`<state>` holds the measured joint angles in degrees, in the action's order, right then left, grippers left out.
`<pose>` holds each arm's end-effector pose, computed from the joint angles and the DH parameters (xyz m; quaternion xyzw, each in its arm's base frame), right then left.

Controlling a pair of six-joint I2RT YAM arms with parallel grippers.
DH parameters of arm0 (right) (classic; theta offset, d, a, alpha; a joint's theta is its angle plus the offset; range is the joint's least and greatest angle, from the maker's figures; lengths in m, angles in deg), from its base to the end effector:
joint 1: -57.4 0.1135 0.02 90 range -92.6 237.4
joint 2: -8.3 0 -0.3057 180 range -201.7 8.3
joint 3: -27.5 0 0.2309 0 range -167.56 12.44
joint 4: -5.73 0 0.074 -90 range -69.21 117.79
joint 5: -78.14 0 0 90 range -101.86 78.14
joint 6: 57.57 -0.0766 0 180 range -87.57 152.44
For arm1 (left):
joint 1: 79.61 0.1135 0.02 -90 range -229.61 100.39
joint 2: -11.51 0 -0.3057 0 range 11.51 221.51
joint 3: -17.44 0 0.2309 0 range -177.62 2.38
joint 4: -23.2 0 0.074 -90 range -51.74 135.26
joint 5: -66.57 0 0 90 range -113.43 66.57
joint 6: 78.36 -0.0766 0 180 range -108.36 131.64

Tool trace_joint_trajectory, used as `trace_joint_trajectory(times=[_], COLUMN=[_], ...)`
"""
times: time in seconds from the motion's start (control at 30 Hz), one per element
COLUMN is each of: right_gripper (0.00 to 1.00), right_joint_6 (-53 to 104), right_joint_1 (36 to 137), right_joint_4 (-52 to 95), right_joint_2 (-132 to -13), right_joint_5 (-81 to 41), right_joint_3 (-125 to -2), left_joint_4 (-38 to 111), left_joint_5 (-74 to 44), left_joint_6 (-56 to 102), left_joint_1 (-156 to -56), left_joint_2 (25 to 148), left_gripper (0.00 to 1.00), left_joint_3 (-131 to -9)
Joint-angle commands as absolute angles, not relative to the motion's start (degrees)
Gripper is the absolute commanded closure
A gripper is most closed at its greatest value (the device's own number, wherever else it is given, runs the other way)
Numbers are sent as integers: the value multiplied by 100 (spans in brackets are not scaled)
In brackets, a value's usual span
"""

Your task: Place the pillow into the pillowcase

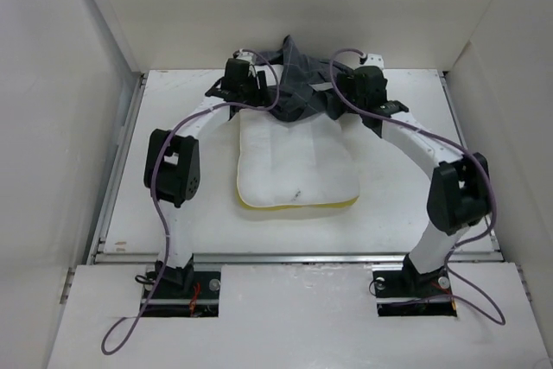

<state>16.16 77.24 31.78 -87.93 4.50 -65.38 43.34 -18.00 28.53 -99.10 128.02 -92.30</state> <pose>0.3950 0.1196 0.3315 0.0451 0.8564 0.0380 0.5129 0.4875 -0.1802 0.2918 0.0441 0.8505 -0.2015 0.4839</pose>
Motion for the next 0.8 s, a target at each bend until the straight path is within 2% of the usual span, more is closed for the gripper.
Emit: trace_joint_trajectory(times=[0.0,0.1,0.13,0.2,0.23,0.27,0.33,0.37,0.53,0.63,0.77], right_gripper=[4,11,19,28,48,63,82,98,100,100,100], right_joint_6=[1303,1135,1073,986,985,932,932,932,1424,1854,2337], right_joint_1=[7674,7481,7428,7322,7253,7252,7190,7190,7190,7190,7190], right_joint_4=[2941,2958,3028,3029,3029,3029,3029,3029,3028,2976,2643], right_joint_2=[-9285,-9785,-9883,-10007,-10007,-10007,-10007,-9937,-9367,-8586,-7381], right_joint_5=[782,1020,933,809,809,809,862,862,1134,1196,1257], right_joint_3=[-7105,-7421,-7500,-7554,-7554,-7493,-7493,-7493,-7562,-7642,-7589], left_joint_4=[4432,4432,4432,4345,4292,4135,3924,3714,3562,3624,3685], left_joint_5=[-1702,-1386,-1289,-974,-903,-902,-902,-902,-1382,-1840,-3156], left_joint_6=[2685,2685,2685,2685,2685,2632,2545,2544,2544,2544,2193], left_joint_1=[-9930,-9930,-9930,-9930,-9991,-9991,-10044,-10096,-9957,-9780,-9701], left_joint_2=[12979,13191,13253,13254,13175,13105,12860,12754,11884,11085,9995], left_gripper=[44,58,68,76,85,97,100,100,100,100,100], left_joint_3=[-9727,-9957,-10019,-10089,-10089,-10029,-9888,-9739,-9615,-9676,-9676])
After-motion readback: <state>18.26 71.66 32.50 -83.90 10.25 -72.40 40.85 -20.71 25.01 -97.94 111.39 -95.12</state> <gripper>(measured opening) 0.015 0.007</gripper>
